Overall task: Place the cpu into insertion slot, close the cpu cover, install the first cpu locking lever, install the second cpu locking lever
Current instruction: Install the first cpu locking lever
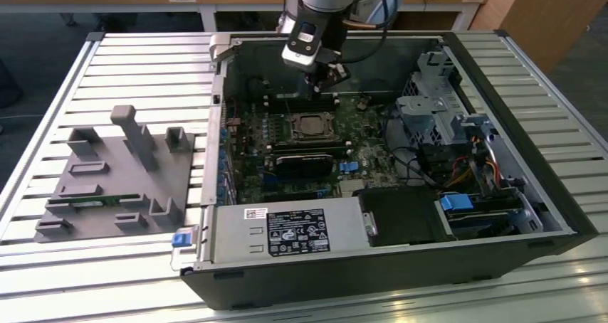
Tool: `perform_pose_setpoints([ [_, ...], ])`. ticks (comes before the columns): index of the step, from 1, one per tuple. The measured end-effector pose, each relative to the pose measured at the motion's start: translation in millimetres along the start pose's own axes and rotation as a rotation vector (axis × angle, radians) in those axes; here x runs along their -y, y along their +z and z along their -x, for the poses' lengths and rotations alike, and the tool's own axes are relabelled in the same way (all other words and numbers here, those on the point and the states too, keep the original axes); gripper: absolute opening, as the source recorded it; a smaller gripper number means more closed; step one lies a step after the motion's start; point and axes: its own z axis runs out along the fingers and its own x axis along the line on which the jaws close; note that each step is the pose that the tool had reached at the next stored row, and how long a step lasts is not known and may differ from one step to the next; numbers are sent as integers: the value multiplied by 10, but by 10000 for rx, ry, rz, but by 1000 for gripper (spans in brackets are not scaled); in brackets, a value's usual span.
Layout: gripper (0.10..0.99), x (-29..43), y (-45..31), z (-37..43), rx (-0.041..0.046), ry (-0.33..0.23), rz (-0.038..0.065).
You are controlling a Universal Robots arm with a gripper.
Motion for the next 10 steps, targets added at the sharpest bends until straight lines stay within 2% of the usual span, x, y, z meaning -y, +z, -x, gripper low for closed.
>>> perform_pose_setpoints([
  [10,106,3,0,-2,0,-297,-7],
])
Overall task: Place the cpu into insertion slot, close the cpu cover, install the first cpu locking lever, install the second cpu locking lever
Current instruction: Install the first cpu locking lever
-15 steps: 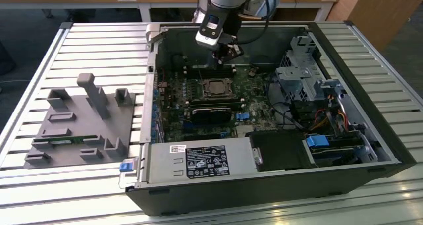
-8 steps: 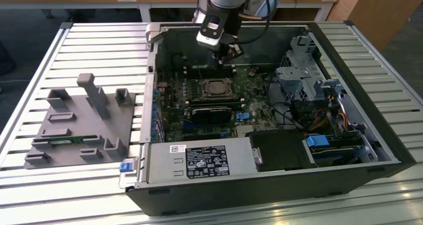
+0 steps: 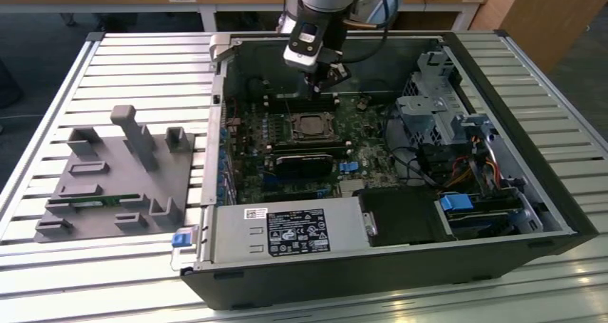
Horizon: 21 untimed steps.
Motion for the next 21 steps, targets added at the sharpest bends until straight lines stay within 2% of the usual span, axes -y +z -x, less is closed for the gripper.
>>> perform_pose_setpoints([
  [21,106,15,0,-10,5,-579,0],
])
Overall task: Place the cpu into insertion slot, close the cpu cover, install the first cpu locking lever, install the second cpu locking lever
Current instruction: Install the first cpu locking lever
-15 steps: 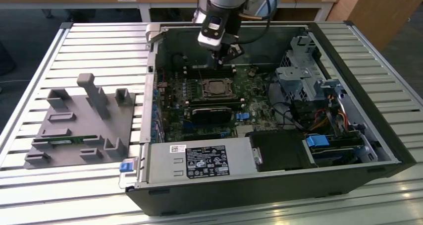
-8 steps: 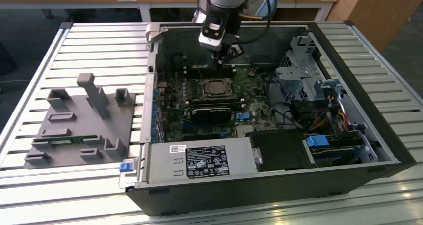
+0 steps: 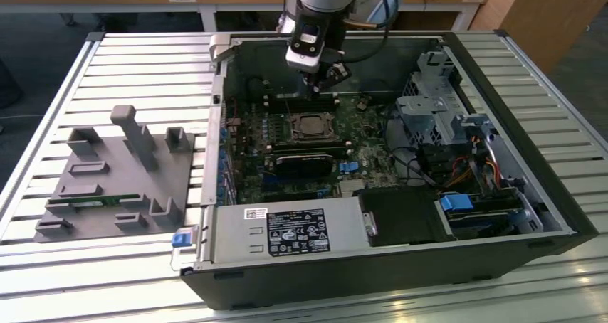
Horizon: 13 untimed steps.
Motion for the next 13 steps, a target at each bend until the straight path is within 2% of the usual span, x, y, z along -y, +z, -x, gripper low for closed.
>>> perform_pose_setpoints([
  [13,106,36,0,-26,20,-359,21],
])
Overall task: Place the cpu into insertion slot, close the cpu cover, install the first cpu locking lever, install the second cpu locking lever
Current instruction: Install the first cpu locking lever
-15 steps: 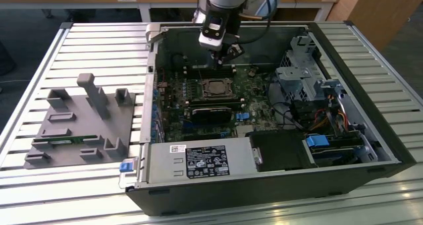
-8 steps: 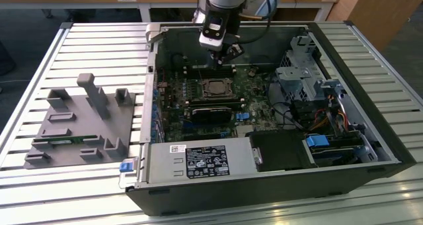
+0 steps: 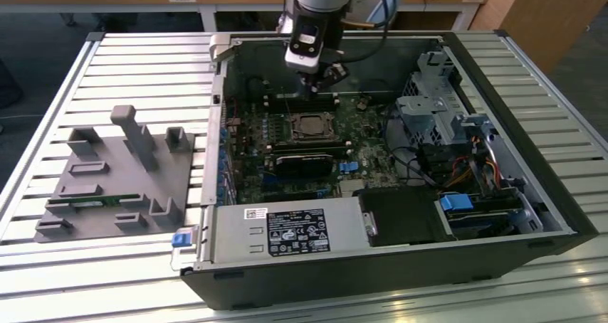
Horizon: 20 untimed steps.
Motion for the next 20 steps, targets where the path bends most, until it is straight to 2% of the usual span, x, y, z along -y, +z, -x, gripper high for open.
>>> perform_pose_setpoints([
  [4,106,13,1,-10,9,-302,6],
  [20,106,13,15,-10,-16,-3123,-46],
])
